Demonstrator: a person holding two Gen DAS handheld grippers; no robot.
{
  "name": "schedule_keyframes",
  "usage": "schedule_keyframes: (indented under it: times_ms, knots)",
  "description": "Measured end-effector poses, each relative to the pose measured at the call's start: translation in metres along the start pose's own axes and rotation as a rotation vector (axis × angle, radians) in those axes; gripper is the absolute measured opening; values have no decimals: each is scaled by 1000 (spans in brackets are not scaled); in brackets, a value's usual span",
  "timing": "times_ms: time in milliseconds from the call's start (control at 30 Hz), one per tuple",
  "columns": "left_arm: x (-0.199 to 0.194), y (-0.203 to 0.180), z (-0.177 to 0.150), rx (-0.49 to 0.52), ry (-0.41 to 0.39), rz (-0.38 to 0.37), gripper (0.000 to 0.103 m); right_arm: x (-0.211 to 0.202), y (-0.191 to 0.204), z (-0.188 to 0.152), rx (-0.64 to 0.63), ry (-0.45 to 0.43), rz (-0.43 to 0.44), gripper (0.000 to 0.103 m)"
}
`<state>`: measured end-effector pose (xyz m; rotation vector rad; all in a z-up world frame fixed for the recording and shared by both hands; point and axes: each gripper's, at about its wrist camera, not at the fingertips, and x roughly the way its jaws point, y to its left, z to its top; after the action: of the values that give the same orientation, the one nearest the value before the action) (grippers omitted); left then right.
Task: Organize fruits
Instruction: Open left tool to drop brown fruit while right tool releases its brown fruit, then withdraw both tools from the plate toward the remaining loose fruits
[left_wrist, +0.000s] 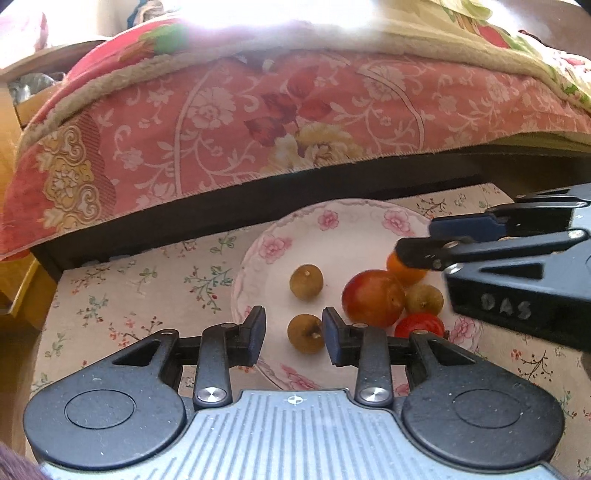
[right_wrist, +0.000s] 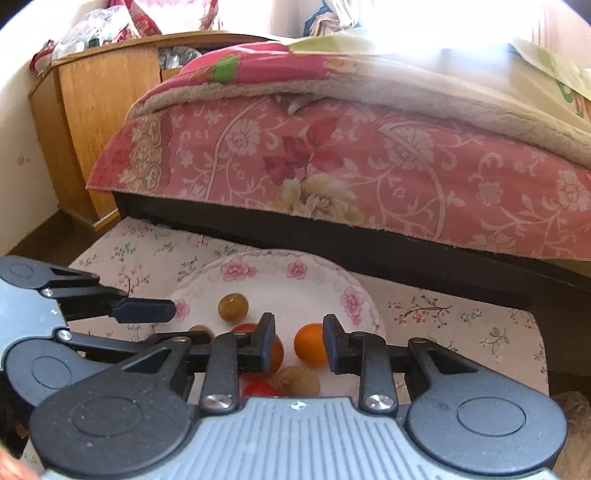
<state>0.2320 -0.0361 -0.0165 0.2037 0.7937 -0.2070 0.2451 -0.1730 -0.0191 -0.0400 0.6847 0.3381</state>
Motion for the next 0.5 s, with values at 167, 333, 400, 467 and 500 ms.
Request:
schedule_keyframes:
  times_ms: [167,333,400,467,500]
  knots:
    - [-13,6,3,-19,-20,4,43,-15,-7,6,33,-23,-8,32]
    - [-28,9,-1,-18,-24,3,44,-30,1,8,31,-25,4,32]
    - [-33,10,-4,-15,-22,2,44,-35,9,6,13,-23,15,32]
    - [-39,12,-7,-15,-22,1,44,-41,19,3,-5,-17,32,32]
    - [-43,13,-10,-14,-21,0,44,-44,23,1,-7,-13,40,32]
